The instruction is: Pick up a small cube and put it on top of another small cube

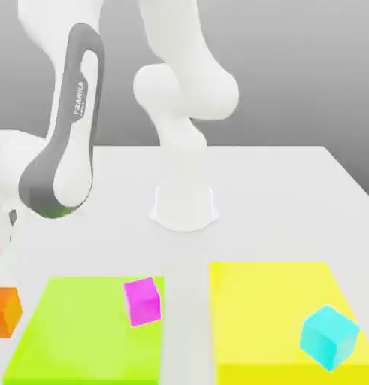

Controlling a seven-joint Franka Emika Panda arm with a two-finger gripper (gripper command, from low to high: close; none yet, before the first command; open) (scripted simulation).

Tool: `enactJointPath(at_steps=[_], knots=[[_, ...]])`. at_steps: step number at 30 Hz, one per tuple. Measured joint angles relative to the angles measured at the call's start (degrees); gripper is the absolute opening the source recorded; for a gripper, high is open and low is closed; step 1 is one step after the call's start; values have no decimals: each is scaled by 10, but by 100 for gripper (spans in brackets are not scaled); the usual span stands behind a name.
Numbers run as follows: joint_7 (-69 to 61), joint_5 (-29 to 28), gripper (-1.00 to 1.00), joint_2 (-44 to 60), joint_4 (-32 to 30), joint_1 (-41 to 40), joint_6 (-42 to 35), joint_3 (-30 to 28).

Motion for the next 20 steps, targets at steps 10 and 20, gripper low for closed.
enactJointPath(at_steps=[10,20], knots=[[-118,3,-100,-204,-133,105,-71,60],[-155,11,100,-160,-186,132,28,73]])
